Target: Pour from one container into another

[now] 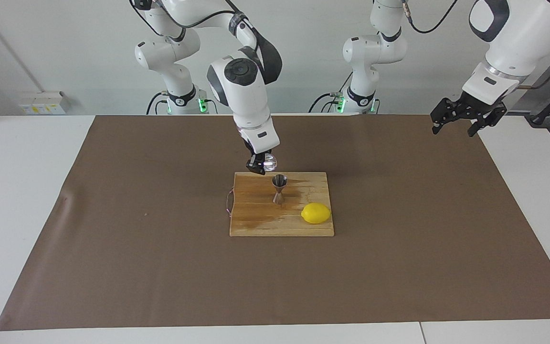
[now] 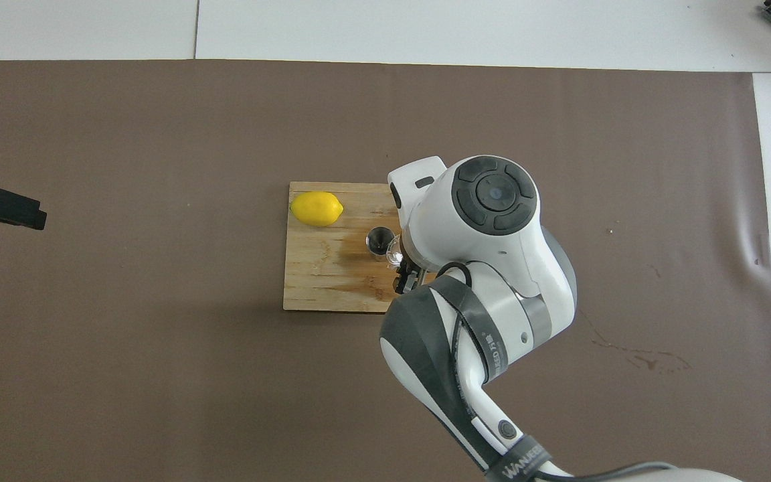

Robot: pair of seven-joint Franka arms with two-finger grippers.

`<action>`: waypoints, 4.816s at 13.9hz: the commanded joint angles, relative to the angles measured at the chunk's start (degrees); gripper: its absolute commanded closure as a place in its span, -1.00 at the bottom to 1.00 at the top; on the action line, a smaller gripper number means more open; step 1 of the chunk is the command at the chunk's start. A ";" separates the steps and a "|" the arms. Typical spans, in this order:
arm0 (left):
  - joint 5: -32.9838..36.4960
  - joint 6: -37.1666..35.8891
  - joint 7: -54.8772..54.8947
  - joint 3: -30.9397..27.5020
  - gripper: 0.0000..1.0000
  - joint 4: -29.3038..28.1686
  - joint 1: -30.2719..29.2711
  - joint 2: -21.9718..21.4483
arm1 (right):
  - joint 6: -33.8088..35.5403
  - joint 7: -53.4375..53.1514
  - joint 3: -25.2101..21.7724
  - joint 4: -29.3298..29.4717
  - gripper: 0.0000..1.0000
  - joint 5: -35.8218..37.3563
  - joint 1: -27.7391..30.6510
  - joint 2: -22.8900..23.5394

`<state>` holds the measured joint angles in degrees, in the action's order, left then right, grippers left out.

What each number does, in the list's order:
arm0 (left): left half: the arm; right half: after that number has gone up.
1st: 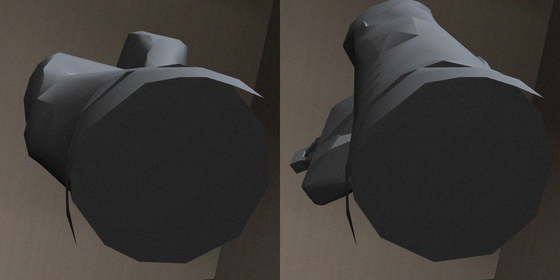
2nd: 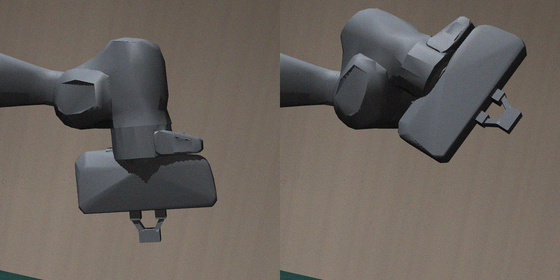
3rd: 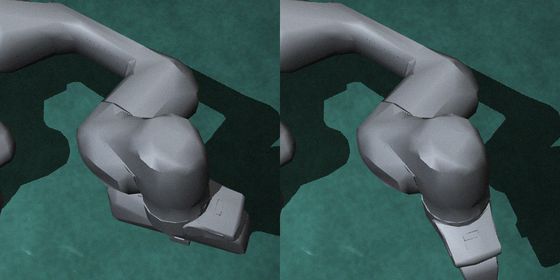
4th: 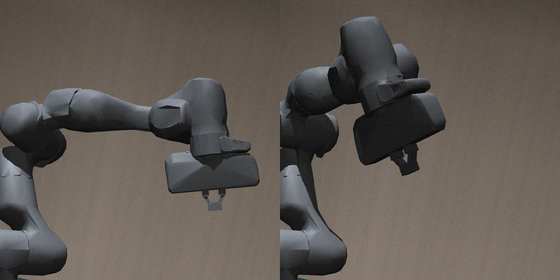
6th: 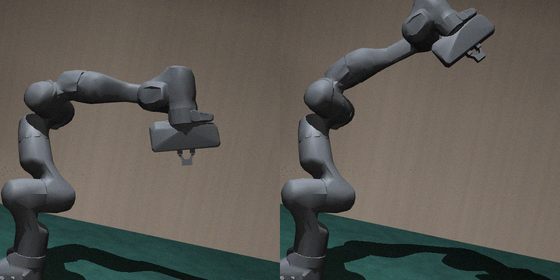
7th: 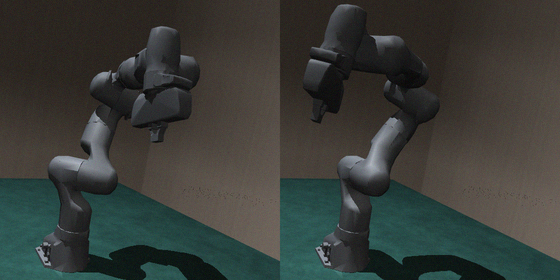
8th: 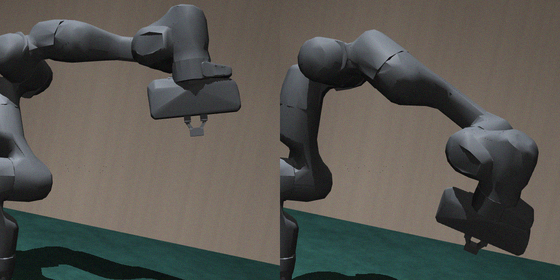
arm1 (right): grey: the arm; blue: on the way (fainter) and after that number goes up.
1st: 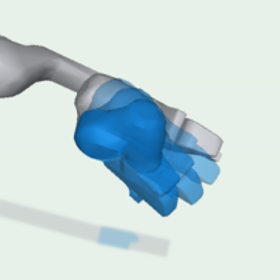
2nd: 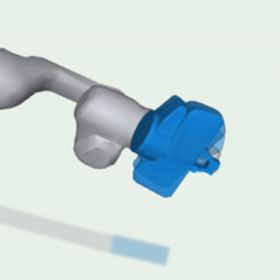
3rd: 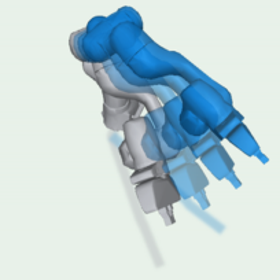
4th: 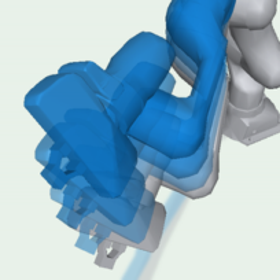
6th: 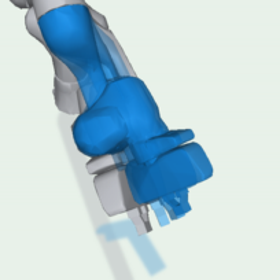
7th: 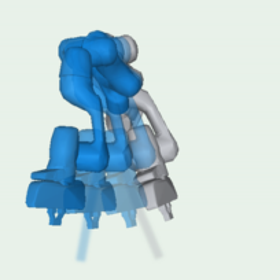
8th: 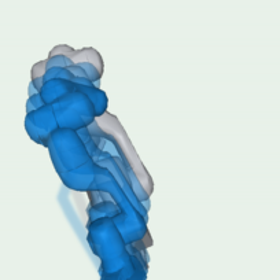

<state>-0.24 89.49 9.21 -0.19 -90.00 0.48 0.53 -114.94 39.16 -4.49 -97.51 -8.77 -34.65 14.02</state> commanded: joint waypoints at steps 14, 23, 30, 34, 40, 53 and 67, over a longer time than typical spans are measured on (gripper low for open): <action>0.86 0.07 -0.16 0.01 -1.00 -1.41 -0.04 -1.41 | -1.01 -7.17 0.28 6.00 0.89 5.51 -0.77 5.66; 0.86 0.07 -0.16 0.01 -1.00 -1.41 -0.04 -1.41 | 4.46 -7.52 -0.25 6.99 0.89 8.33 -2.26 5.84; 0.86 0.07 -0.16 0.01 -1.00 -1.41 -0.04 -1.41 | 7.88 -7.61 -0.25 10.24 0.90 10.44 -2.62 7.51; 0.86 0.07 -0.16 0.01 -1.00 -1.41 -0.04 -1.41 | 8.41 -7.87 -0.25 10.42 0.90 10.52 -3.40 8.03; 0.86 0.07 -0.16 0.01 -1.00 -1.41 -0.04 -1.41 | 10.00 -7.78 -0.34 12.17 0.90 11.58 -3.76 9.27; 0.86 0.07 -0.16 0.01 -1.00 -1.41 -0.04 -1.41 | 10.88 -7.78 -0.43 13.40 0.92 12.90 -4.99 10.59; 0.86 0.07 -0.16 0.01 -1.00 -1.41 -0.04 -1.41 | 10.70 -7.78 -0.43 13.40 0.96 14.21 -4.37 10.67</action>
<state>-0.24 89.49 9.21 -0.19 -90.00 0.48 0.53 -105.63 32.78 -5.07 -85.68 3.71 -39.21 23.76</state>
